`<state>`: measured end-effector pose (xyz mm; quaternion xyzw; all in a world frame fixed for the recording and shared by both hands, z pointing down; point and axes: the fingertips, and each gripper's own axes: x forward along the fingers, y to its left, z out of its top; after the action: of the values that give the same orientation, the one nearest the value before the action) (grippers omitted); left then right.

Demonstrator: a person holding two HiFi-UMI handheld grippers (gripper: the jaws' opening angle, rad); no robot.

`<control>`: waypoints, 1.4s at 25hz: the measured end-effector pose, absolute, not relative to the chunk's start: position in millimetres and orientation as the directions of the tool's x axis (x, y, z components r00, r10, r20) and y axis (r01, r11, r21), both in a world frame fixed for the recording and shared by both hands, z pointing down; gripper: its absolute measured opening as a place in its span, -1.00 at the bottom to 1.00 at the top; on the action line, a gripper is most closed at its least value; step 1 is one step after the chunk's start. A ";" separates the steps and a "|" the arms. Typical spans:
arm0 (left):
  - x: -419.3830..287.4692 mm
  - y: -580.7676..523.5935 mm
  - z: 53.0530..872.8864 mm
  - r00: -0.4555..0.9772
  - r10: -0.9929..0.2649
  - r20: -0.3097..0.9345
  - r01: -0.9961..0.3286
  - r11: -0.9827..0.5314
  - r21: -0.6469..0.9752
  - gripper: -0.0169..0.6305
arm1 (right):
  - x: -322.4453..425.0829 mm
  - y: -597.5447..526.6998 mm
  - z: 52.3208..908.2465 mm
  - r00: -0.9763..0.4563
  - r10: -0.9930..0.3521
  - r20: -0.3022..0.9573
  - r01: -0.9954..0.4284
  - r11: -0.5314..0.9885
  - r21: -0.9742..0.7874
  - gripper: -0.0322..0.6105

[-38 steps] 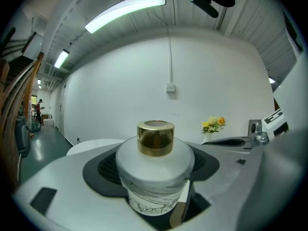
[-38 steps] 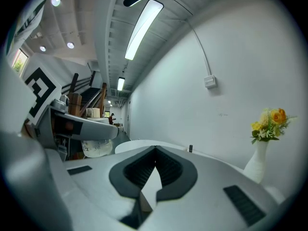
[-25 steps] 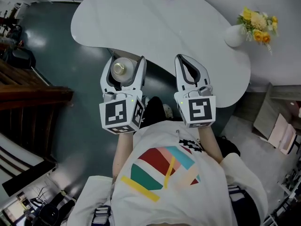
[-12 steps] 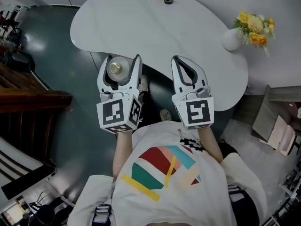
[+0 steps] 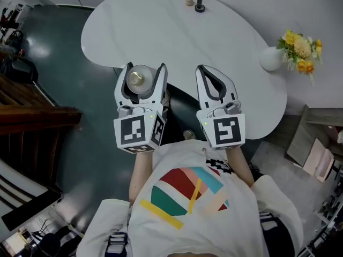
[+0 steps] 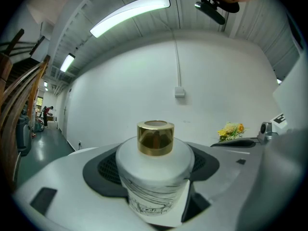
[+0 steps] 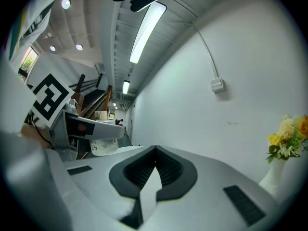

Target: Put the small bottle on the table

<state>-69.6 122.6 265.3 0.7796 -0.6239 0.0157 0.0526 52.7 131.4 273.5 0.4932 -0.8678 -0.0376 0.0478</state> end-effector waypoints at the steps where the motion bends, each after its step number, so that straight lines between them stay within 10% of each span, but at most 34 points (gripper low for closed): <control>1: -72.6 114.9 265.1 0.225 -0.970 0.090 -0.973 -0.220 0.064 0.09 | 49.5 125.0 271.4 -0.506 -0.861 0.043 -0.854 0.507 0.112 -0.86; 35: -131.5 -150.3 231.2 0.493 -0.866 0.081 -0.870 -0.490 0.061 0.09 | -24.3 -127.6 233.9 -0.287 -0.955 0.073 -0.956 0.291 0.045 -0.87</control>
<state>-131.5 -150.3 231.2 0.8628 -0.5030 0.0196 0.0468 -24.3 -127.6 233.9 0.5954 -0.8023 0.0038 0.0429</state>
